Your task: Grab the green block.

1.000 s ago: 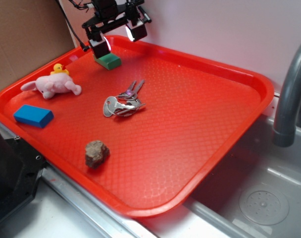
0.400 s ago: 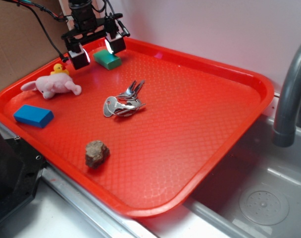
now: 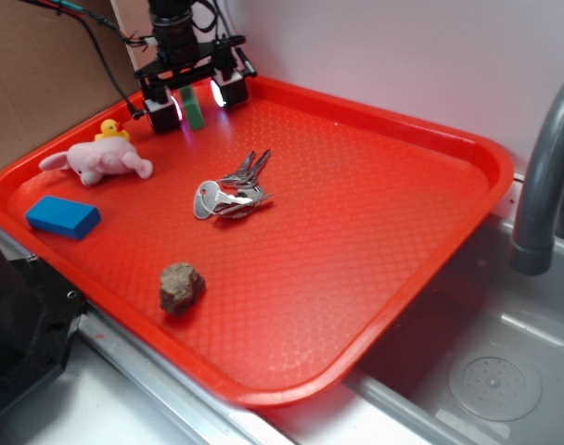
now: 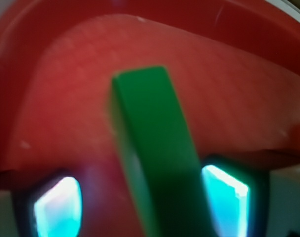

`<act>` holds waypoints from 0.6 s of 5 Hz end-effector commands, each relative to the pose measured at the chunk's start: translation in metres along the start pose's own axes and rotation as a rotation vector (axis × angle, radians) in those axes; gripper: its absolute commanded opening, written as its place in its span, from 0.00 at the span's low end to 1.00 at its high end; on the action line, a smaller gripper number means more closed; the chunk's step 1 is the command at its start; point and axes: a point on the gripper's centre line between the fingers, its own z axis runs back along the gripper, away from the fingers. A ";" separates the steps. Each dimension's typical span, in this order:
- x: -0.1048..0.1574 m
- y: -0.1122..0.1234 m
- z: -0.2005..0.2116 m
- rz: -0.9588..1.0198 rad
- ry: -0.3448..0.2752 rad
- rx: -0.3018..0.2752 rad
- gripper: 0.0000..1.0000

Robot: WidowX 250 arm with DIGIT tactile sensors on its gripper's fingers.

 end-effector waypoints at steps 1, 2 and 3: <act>-0.006 0.004 0.015 -0.038 -0.004 -0.022 0.00; -0.028 0.011 0.064 -0.198 0.038 -0.095 0.00; -0.040 0.020 0.097 -0.291 0.026 -0.157 0.00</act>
